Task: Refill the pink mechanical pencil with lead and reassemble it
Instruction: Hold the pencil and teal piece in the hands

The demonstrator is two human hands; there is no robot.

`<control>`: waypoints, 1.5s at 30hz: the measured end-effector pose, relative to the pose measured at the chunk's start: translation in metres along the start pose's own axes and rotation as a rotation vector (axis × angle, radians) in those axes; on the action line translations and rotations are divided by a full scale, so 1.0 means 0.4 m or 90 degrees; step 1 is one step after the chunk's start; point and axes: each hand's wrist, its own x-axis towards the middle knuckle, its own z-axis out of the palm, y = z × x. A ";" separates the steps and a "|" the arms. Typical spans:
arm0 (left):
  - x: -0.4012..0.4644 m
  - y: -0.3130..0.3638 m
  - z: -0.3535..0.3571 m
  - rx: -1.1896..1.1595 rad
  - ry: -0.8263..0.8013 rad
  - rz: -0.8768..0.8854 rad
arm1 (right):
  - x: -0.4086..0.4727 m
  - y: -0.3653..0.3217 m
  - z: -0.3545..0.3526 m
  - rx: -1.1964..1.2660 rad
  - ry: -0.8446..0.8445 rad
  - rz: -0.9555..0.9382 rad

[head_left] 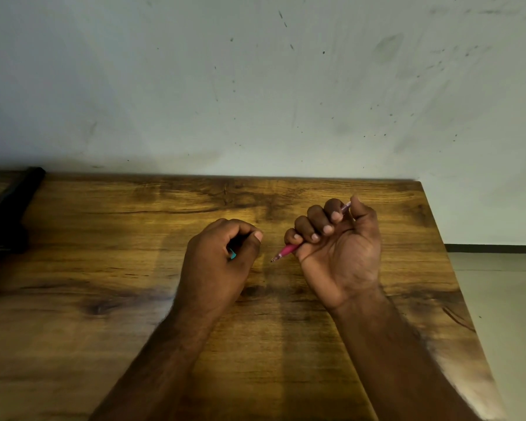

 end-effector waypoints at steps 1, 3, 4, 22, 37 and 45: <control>0.001 -0.001 0.000 0.002 0.001 -0.001 | 0.000 -0.001 0.001 0.000 -0.002 -0.003; 0.000 -0.003 0.001 0.000 0.001 -0.001 | 0.000 -0.003 0.001 0.002 -0.006 -0.004; 0.000 -0.004 0.001 -0.002 0.001 -0.001 | 0.000 -0.004 0.002 0.004 -0.006 0.000; -0.002 0.000 0.000 -0.001 -0.003 0.002 | -0.004 0.000 0.009 -0.022 0.045 0.010; -0.004 0.000 0.002 -0.012 -0.007 -0.001 | -0.009 -0.002 0.011 -0.038 0.060 0.022; -0.003 0.001 0.002 -0.016 -0.002 -0.002 | -0.007 -0.004 0.008 -0.045 0.073 0.008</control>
